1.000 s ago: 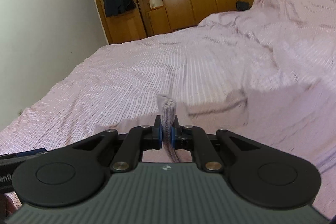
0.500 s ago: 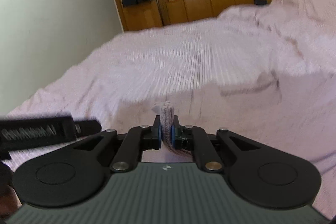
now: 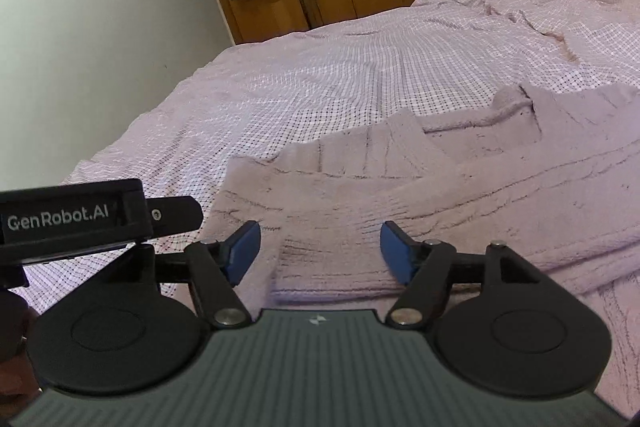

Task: Fold small clothes
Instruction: 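Open the right gripper to lay the hem corner on the cardigan, then move both open grippers back above the folded cardigan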

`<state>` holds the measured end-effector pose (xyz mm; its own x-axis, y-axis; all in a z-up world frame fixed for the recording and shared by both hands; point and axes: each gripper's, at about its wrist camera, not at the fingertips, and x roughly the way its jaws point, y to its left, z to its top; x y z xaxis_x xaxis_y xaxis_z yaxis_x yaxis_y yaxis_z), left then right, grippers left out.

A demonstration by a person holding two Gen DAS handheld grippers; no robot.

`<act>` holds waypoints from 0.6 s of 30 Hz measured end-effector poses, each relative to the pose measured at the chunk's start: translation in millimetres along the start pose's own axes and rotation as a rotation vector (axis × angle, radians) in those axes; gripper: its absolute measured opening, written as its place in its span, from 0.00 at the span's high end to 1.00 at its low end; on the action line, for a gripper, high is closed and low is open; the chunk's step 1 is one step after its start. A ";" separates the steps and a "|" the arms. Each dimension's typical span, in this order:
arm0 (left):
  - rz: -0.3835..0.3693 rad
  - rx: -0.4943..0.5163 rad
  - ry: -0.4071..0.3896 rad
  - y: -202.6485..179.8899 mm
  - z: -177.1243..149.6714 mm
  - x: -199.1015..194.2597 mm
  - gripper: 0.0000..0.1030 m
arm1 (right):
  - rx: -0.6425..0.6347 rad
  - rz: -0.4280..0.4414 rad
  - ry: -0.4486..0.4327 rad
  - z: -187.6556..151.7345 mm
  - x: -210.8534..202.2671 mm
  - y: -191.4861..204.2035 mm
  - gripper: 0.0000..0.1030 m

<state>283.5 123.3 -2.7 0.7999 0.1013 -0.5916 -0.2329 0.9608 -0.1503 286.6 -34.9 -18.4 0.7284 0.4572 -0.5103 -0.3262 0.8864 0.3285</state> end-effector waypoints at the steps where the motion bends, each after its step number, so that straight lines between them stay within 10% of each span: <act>1: -0.003 0.002 -0.001 0.3 -0.9 -0.6 0.24 | 0.000 0.002 -0.002 0.4 -2.2 -0.8 0.28; 18: -0.064 0.075 0.021 -19.4 -65.8 -58.2 0.17 | -0.134 -0.062 -0.022 -1.0 -111.0 -87.1 0.27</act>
<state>205.0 81.8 -17.5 0.8000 0.0342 -0.5990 -0.1386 0.9819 -0.1292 233.5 -162.7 8.8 0.7624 0.4011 -0.5079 -0.3568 0.9152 0.1872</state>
